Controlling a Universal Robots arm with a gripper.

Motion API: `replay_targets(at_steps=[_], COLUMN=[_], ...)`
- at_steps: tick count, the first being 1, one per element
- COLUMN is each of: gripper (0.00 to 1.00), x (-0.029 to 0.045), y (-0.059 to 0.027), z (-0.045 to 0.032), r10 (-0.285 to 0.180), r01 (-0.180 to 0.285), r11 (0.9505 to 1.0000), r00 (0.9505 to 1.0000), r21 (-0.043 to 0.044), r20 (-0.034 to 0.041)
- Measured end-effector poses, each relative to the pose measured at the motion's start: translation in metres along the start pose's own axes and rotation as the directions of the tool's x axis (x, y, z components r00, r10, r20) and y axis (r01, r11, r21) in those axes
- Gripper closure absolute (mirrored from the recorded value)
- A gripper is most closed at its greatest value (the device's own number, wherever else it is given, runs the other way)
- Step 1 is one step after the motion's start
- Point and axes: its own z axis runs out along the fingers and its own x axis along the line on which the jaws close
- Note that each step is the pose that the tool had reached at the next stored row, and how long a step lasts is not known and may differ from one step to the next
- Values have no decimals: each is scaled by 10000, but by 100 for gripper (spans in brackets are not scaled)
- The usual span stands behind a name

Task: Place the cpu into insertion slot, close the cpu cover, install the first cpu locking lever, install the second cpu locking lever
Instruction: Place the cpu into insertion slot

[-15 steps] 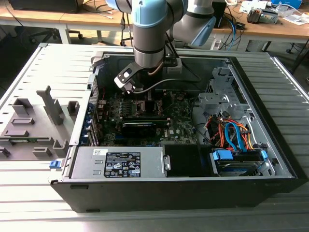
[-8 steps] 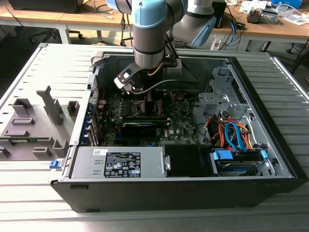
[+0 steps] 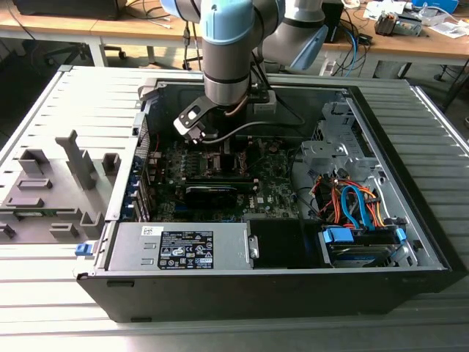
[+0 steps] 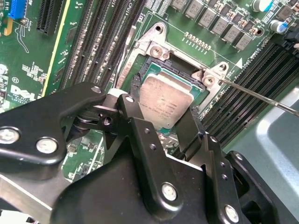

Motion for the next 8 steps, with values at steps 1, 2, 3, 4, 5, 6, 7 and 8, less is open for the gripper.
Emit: replay_targets(at_steps=[1,2,3,4,5,6,7,8], gripper=[46,46,46,46,46,46,46,46], x=[0,0,0,0,0,0,0,0], y=[2,3,4,5,5,5,5,5], z=[3,5,6,7,8,8,8,8], r10=[-1,-2,-5,-8,-13,-15,-16,-17], r01=[1,2,5,8,13,15,16,17], r11=[10000,10000,10000,10000,10000,10000,10000,10000], r00=[10000,10000,10000,10000,10000,10000,10000,10000], r21=[-1,-1,-1,-2,-3,-2,-2,-2], r20=[3,6,8,8,7,8,7,6])
